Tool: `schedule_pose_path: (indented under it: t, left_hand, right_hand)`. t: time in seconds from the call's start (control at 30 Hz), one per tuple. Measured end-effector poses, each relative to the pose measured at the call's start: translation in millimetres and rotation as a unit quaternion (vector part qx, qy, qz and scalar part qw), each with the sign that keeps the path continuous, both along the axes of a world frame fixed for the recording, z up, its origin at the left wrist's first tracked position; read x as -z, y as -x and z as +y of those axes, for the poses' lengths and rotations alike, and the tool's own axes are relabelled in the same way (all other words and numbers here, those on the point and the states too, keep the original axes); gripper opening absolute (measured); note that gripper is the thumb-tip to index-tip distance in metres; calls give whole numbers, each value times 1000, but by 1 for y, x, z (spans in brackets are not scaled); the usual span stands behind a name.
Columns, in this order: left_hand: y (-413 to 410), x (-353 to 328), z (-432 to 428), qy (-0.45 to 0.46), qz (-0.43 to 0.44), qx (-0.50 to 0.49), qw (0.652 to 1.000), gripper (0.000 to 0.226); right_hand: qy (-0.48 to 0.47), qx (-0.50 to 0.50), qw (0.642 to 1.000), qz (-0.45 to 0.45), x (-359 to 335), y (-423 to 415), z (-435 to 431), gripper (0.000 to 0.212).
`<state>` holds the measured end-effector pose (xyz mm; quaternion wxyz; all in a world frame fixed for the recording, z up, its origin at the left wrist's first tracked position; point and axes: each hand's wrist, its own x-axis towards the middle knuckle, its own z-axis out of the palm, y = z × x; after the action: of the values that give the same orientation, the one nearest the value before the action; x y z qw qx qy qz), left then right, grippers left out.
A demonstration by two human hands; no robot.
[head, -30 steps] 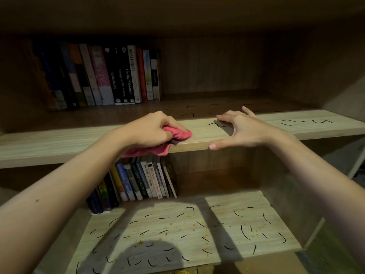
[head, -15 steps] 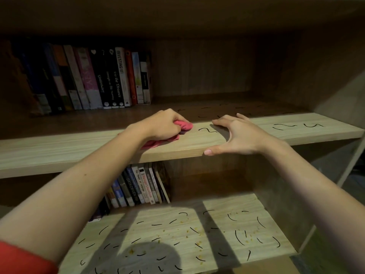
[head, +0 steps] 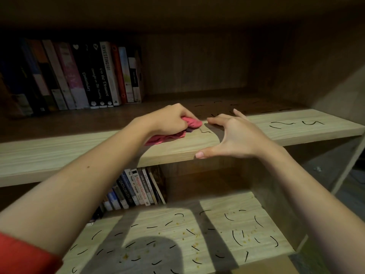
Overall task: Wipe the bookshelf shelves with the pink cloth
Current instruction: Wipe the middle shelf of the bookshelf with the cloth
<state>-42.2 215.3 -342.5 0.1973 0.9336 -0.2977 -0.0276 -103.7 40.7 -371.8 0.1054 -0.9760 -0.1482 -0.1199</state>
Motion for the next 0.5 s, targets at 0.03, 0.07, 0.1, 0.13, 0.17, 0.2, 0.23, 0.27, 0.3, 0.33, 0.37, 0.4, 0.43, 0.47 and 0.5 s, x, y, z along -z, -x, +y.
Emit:
schedule_pose_path:
  t: [0.03,0.07,0.1,0.13,0.17,0.2,0.23,0.27,0.3,0.33,0.37,0.4,0.43,0.47,0.5]
  left_hand:
    - [-1,1,-5,6,0,10,1000,49]
    - [0,2,-7,12,3,23,1000,49]
    - [1,3,-5,18,8,40,999,49]
    - [3,3,0,25,16,59,998,49]
    - [5,3,7,33,25,76,996,49]
    - [7,2,13,40,33,87,995,50]
    - [7,2,18,40,39,89,994,50]
    - [5,1,20,38,41,80,995,50]
    - [2,1,20,38,42,65,996,49]
    - [-2,0,17,39,43,49,997,46]
    - [-4,0,11,39,40,36,998,45]
    - [-4,0,6,39,31,31,998,45]
    - [-3,1,1,39,22,36,998,46]
    - [0,4,-2,39,17,51,998,47]
    - [4,5,-1,40,20,71,996,48]
  right_hand:
    - [-1,0,1000,0,0,0,0,116]
    - [-1,0,1000,-1,0,0,0,116]
    - [0,0,1000,-2,0,-1,0,117]
    - [2,2,1000,-4,1,-1,0,118]
    - [4,2,1000,-6,1,-2,-1,119]
    - [6,2,1000,-9,1,-2,-1,120]
    - [7,2,1000,-11,2,-3,-2,120]
    - [8,4,1000,-11,2,-3,-2,120]
    - [7,4,1000,-11,2,-3,-2,120]
    - [5,3,1000,-9,2,-3,-1,120]
    - [4,3,1000,-8,2,-3,-1,120]
    - [4,2,1000,-6,1,-3,0,120]
    - [4,2,1000,-5,1,-2,0,120]
    - [4,3,1000,-6,1,-2,0,120]
    - [6,2,1000,-7,1,-2,-1,120]
